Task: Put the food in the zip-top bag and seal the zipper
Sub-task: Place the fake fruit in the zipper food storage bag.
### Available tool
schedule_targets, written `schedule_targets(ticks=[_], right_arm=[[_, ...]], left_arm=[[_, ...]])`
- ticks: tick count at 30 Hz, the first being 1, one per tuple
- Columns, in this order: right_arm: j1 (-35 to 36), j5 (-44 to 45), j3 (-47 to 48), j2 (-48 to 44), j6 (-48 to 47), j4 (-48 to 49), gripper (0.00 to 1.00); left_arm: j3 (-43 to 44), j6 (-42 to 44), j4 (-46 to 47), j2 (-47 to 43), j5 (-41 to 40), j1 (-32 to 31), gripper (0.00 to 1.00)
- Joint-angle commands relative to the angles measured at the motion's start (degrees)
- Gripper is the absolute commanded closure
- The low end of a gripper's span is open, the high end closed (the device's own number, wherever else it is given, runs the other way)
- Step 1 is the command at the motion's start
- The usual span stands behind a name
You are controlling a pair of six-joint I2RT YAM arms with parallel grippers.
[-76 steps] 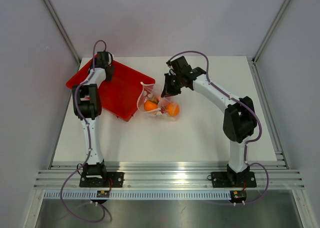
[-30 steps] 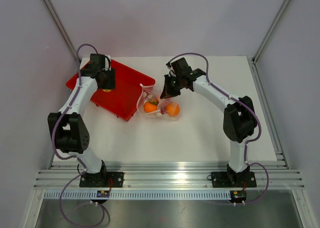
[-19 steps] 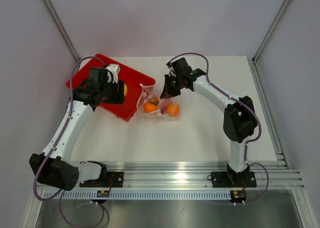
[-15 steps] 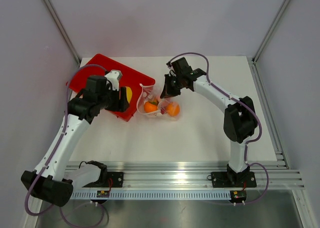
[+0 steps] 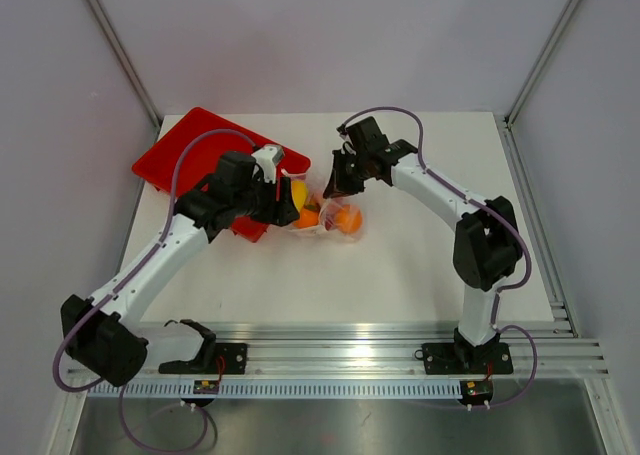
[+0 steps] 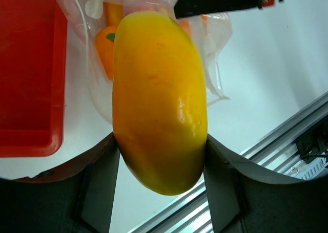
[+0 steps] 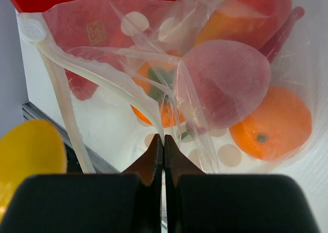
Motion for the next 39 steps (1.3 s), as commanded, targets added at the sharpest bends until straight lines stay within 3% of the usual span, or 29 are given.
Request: schedule_targets(ticks=[1,5,7,8,9,10,17,22,25,32,39], right_arm=[[-0.35,1.93,-1.87,-5.44,0.25,1.61,1.00],[-0.35,2.98,-3.99,-7.38,0.16,1.52,1.00],[-0.43,3.60,-4.87,-8.08,0.16,1.61,1.00],[-0.35,3.69,-5.13,-8.17,-0.01,1.52,1.00],[-0.35,3.95,-5.05,-8.17,-0.01,1.26,1.00],[-0.35,4.12,-5.05,-8.26,-0.01,1.17,1.00],[-0.35,4.04,-3.91,-8.53,-0.45,0.91,1.00],[-0.35,2.20,-4.25,-9.75,-2.73,0.29,1.00],[-0.35,-0.88,-5.92,-11.95,-5.10,1.25,1.00],[-0.35,-4.05,-8.39,-15.55,-12.05,1.43,0.98],[-0.35,-3.52,-5.32,-15.38,-14.95,-1.20,0.98]], left_arm=[[3.18,-3.14,8.82,4.84,2.62,-0.07,0.72],[6.43,-3.15,7.25,10.65,3.33,-0.33,0.68],[6.70,-2.71,6.89,11.18,2.63,-0.68,0.60],[6.70,-2.62,6.89,11.01,2.45,-1.04,0.46],[6.61,-2.44,6.89,10.83,2.54,-1.21,0.13],[6.79,-2.18,6.80,10.31,2.54,-1.48,0.01],[11.35,-0.69,2.59,6.97,0.61,-1.65,0.01],[12.16,-0.15,3.10,2.84,-12.46,-1.48,0.01],[9.78,-5.24,2.68,1.69,-21.27,0.01,0.01],[10.40,-5.43,-3.92,4.33,-11.00,3.44,0.01],[-2.95,-7.71,3.36,-4.54,-3.97,0.46,0.14]])
